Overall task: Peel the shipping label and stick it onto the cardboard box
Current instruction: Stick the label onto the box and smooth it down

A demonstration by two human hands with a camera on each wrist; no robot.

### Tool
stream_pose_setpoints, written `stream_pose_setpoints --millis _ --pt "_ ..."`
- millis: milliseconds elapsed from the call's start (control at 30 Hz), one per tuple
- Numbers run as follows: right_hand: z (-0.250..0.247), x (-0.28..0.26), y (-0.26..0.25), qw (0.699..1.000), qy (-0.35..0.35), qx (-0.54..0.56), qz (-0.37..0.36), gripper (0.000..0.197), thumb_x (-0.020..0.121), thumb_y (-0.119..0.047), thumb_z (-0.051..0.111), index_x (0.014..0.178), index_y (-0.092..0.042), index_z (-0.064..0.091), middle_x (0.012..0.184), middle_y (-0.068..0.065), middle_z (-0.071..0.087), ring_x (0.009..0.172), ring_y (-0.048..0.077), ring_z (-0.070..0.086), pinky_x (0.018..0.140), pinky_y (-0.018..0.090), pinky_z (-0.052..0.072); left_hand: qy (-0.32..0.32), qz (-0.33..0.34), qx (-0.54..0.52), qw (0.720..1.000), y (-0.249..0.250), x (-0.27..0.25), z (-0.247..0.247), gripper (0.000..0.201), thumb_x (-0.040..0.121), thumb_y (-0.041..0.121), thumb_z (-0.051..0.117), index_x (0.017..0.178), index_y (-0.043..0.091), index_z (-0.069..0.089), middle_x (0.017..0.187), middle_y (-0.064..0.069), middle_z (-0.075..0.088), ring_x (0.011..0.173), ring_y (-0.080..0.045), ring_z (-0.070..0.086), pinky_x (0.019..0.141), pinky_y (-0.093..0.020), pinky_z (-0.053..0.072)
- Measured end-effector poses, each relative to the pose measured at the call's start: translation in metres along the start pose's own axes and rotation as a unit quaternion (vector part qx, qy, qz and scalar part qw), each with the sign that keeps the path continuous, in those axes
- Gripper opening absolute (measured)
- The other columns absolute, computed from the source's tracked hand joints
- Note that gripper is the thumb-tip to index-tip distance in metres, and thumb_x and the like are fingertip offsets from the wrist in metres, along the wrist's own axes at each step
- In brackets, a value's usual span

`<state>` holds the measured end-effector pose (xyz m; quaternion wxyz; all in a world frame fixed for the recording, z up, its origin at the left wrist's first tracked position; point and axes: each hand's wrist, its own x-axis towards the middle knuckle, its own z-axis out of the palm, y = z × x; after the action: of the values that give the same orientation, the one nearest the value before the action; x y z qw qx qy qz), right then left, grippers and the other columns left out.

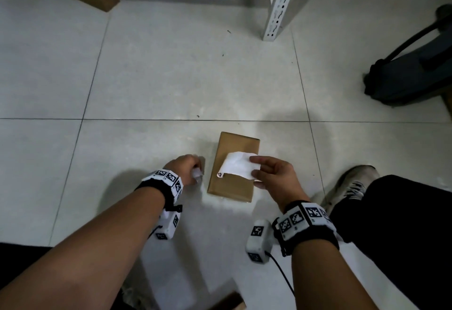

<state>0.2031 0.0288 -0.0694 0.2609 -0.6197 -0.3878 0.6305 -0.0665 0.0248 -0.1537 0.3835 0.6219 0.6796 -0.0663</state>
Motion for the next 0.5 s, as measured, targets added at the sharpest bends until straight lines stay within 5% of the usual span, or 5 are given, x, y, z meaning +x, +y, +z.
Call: stream_pose_setpoints --millis 67,200,300,367,500 --pt "0.002 0.001 0.001 1.0 0.004 0.003 -0.001 0.027 0.088 0.003 0.068 0.112 -0.008 0.073 0.102 0.014 0.077 0.087 0.021 0.073 0.069 0.026 0.057 0.053 0.009 0.018 0.998 -0.005 0.001 0.0 0.056 0.067 0.034 0.078 0.119 0.024 0.06 0.119 -0.006 0.059 0.111 -0.029 0.058 0.093 -0.041 0.051" --pt "0.01 -0.003 -0.009 0.999 0.033 0.015 -0.018 0.018 0.093 -0.017 0.066 0.107 -0.006 0.073 0.096 0.011 0.079 0.085 0.025 0.078 0.077 0.039 0.056 0.064 0.034 -0.185 0.98 0.005 -0.01 -0.015 0.104 0.052 0.032 0.095 0.136 0.021 0.036 0.12 0.002 0.049 0.106 -0.02 0.052 0.087 -0.033 0.049" --pt "0.019 -0.003 -0.025 0.997 0.074 0.017 -0.004 0.045 0.101 -0.043 0.048 0.099 -0.006 0.073 0.091 0.009 0.079 0.079 0.026 0.078 0.07 0.034 0.051 0.033 0.082 -0.246 0.965 0.026 -0.02 -0.035 0.098 0.048 0.032 0.097 0.129 0.027 0.041 0.115 0.011 0.052 0.104 -0.011 0.053 0.079 -0.021 0.046" --pt "0.024 -0.002 -0.033 0.995 0.095 0.019 0.014 0.061 0.098 -0.056 0.04 0.096 -0.004 0.073 0.089 0.011 0.078 0.082 0.028 0.076 0.068 0.034 0.05 0.05 0.106 -0.302 0.946 0.044 -0.027 -0.046 0.096 0.045 0.038 0.097 0.127 0.03 0.047 0.12 0.007 0.054 0.109 -0.013 0.055 0.084 -0.026 0.049" --pt "0.028 -0.005 -0.052 0.996 0.087 0.016 -0.006 0.039 0.076 -0.028 0.053 0.092 0.0 0.076 0.089 0.013 0.076 0.084 0.03 0.069 0.072 0.036 0.05 0.128 0.124 -0.374 0.91 0.076 -0.039 -0.063 0.082 0.052 0.034 0.096 0.123 0.029 0.054 0.118 0.004 0.058 0.105 -0.01 0.057 0.088 -0.025 0.051"
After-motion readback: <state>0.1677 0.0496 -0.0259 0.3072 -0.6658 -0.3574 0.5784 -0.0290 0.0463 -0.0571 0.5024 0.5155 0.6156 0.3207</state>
